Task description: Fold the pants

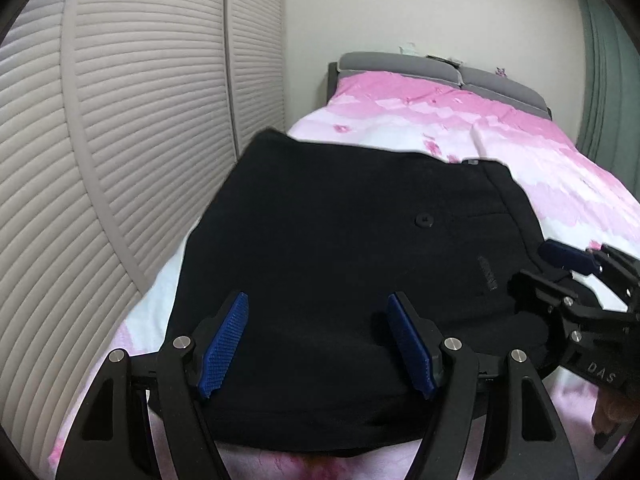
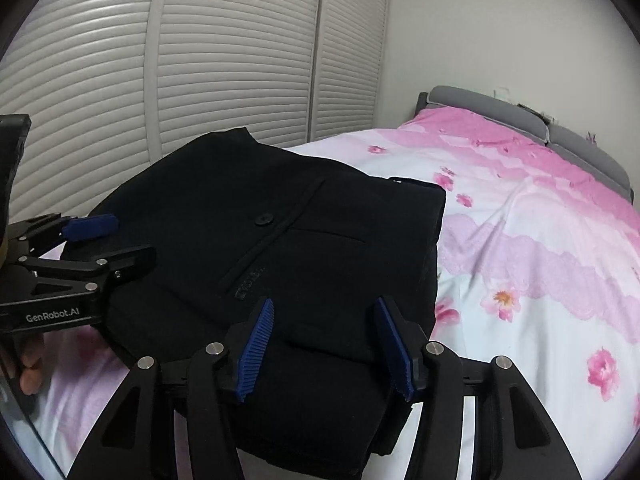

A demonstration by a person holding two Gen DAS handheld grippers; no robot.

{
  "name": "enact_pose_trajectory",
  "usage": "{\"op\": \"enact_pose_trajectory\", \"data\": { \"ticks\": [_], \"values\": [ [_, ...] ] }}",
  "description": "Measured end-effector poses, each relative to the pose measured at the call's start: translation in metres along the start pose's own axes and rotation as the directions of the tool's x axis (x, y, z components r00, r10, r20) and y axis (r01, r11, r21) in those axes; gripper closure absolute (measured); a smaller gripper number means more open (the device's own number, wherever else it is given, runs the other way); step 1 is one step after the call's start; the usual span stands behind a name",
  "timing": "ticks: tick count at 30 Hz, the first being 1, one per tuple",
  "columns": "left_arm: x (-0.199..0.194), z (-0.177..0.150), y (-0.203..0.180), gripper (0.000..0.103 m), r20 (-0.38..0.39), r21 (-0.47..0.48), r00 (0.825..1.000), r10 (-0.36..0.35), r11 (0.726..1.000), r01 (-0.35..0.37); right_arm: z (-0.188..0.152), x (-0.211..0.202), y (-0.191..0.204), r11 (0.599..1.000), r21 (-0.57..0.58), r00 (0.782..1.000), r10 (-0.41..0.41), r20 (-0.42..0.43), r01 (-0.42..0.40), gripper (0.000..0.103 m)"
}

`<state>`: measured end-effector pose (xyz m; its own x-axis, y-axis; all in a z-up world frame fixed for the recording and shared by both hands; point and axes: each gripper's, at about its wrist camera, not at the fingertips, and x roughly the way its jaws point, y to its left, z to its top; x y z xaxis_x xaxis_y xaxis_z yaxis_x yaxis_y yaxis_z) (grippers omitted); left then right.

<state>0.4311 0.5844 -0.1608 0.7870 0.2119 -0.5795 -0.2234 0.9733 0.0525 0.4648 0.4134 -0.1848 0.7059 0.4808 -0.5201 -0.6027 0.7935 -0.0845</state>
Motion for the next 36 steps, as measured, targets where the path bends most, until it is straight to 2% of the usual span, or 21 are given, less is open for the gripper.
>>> {"op": "enact_pose_trajectory", "data": {
  "ticks": [3,6,9,11,16,21,26,31,36],
  "values": [
    [-0.028,0.007,-0.009,0.028,0.024,0.007,0.999,0.034,0.999,-0.034,0.01,-0.014,-0.007,0.999,0.045,1.0,0.02,0.003,-0.021,0.045],
    [-0.07,0.007,-0.023,0.02,0.057,0.014,0.996,0.066,0.998,-0.066,0.015,-0.041,-0.02,0.993,0.111,0.999,0.024,0.025,-0.027,0.027],
    [-0.119,0.0,-0.042,0.018,0.076,0.013,0.992,0.098,0.995,-0.099,0.016,-0.081,-0.027,0.991,0.131,0.998,0.034,0.061,-0.041,0.026],
    [-0.151,-0.008,-0.052,0.013,0.081,-0.011,0.991,0.103,0.995,-0.103,0.013,-0.111,-0.028,0.992,0.123,0.996,0.03,0.083,-0.04,0.025],
    [-0.245,-0.039,-0.095,0.002,0.093,-0.053,0.986,0.141,0.989,-0.136,-0.009,-0.212,-0.043,0.988,0.154,0.99,0.005,0.138,-0.027,0.01],
    [-0.327,-0.073,-0.163,0.0,0.104,-0.044,0.986,0.127,0.991,-0.123,-0.04,-0.314,-0.074,0.981,0.192,0.988,-0.056,0.142,0.028,0.01],
    [-0.387,-0.096,-0.236,0.0,0.121,-0.074,0.991,0.051,0.996,-0.042,-0.086,-0.421,-0.128,0.95,0.297,0.981,-0.141,0.131,0.097,0.004],
    [-0.433,-0.111,-0.313,0.0,0.112,-0.061,0.992,-0.056,0.996,0.063,-0.137,-0.52,-0.176,0.918,0.345,0.962,-0.249,0.114,0.197,0.002],
    [-0.476,-0.121,-0.381,0.0,0.13,0.007,0.984,-0.124,0.992,0.124,-0.186,-0.61,-0.218,0.869,0.386,0.926,-0.368,0.088,0.309,0.002]
  ]
}}
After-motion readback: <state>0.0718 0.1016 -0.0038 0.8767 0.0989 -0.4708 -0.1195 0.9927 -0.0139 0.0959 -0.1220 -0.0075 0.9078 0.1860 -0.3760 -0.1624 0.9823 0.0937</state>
